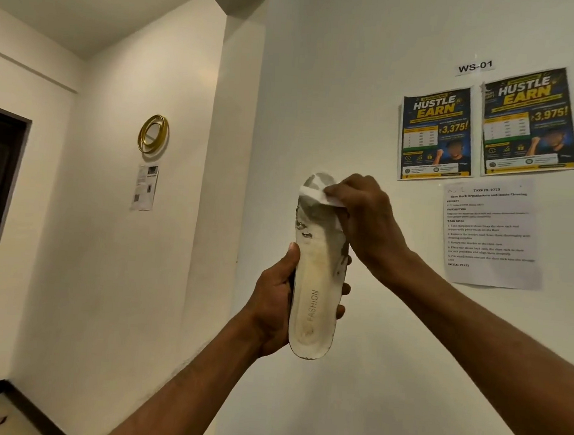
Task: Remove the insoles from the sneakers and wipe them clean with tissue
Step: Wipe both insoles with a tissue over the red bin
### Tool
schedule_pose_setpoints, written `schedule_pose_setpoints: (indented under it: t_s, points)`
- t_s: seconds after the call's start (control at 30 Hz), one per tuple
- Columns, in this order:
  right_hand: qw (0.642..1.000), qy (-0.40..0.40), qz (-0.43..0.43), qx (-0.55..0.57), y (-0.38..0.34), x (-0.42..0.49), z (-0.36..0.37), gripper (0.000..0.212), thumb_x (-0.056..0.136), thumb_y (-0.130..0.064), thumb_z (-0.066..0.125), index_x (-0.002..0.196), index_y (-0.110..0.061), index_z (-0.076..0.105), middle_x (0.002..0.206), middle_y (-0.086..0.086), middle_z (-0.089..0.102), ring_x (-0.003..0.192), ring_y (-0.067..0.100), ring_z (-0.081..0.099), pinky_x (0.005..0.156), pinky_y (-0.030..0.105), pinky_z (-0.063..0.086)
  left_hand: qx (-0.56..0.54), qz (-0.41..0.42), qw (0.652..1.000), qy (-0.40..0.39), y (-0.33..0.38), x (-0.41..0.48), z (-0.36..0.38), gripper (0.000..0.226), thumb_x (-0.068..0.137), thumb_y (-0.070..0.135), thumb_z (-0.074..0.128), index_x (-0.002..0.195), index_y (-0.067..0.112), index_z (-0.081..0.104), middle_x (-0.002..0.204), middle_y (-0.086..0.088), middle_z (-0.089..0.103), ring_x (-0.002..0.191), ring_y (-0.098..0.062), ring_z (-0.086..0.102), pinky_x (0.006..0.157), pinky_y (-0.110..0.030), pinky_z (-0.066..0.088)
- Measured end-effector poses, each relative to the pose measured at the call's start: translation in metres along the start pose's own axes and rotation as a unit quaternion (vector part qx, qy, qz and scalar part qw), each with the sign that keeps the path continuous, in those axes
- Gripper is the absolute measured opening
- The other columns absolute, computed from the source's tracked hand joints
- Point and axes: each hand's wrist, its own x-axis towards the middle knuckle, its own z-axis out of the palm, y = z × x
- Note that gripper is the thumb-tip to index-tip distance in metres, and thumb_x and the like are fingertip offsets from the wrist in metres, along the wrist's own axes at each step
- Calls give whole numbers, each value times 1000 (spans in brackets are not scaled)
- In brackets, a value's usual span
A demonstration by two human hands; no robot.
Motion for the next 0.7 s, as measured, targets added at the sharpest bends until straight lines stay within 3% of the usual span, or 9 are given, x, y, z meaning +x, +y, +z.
schedule_pose_setpoints:
  t_s: [0.1, 0.17, 0.27, 0.33, 0.4, 0.5, 0.53, 0.63, 0.7]
  points:
    - [994, -79, -77, 21, -18, -6, 6, 26, 85, -3, 73, 111, -3, 70, 106, 16, 62, 97, 30, 57, 75, 41, 56, -34, 7, 999, 22, 2, 2, -4, 68, 102, 63, 34, 137, 13, 62, 125, -20, 68, 108, -36, 64, 87, -49, 53]
    - [989, -77, -124, 23, -20, -9, 11, 30, 81, -3, 77, 110, -2, 71, 104, 17, 63, 95, 31, 59, 71, 39, 57, -46, 17, 998, 29, 5, 5, -9, 66, 102, 63, 35, 136, 14, 63, 120, -20, 70, 106, -37, 65, 87, -50, 53]
    - [999, -12, -31, 39, -16, -6, 15, 23, 88, -2, 69, 110, -3, 70, 106, 16, 61, 98, 29, 56, 76, 45, 56, -48, 29, 998, 40, 10, 8, -7, 64, 102, 62, 34, 132, 14, 66, 118, -18, 71, 100, -35, 68, 86, -49, 53]
    - [993, -57, -95, 37, -27, -13, 15, 19, 89, -1, 65, 107, -2, 70, 102, 14, 61, 95, 28, 55, 76, 43, 54, -63, 54, 996, 44, 11, 10, -6, 54, 104, 55, 37, 132, 18, 65, 114, -16, 72, 96, -33, 71, 82, -48, 57]
    - [987, -68, -141, 40, -31, -20, 17, 26, 84, -2, 74, 109, -2, 69, 101, 14, 62, 94, 29, 57, 70, 38, 54, -60, 75, 994, 51, 14, 12, -9, 52, 105, 51, 35, 137, 20, 62, 111, -15, 73, 92, -31, 72, 79, -47, 59]
    - [998, -8, -16, 67, -25, -24, 15, 27, 82, 0, 75, 109, -1, 70, 104, 16, 62, 95, 30, 56, 68, 44, 57, -76, 65, 994, 54, 17, 13, -11, 57, 104, 57, 34, 134, 19, 65, 115, -16, 72, 93, -33, 72, 84, -48, 56]
    - [998, -10, -20, 65, -30, -27, 16, 26, 82, 1, 75, 107, 0, 70, 103, 17, 62, 93, 31, 57, 66, 44, 56, -81, 70, 993, 58, 16, 15, -12, 56, 105, 55, 35, 131, 18, 68, 115, -16, 72, 93, -33, 73, 83, -46, 58]
    - [985, -90, -144, 42, -43, -44, 21, 23, 83, 4, 72, 105, -1, 69, 97, 15, 62, 88, 31, 56, 67, 42, 52, -92, 93, 989, 66, 17, 17, -15, 54, 106, 50, 35, 118, 15, 76, 113, -14, 73, 94, -30, 74, 85, -45, 58]
    - [992, -61, -100, 40, -35, -43, 20, 28, 77, 3, 78, 103, 0, 70, 94, 15, 63, 85, 32, 56, 61, 40, 51, -91, 98, 989, 66, 18, 19, -16, 55, 106, 51, 33, 119, 16, 74, 113, -15, 73, 95, -30, 73, 90, -47, 55]
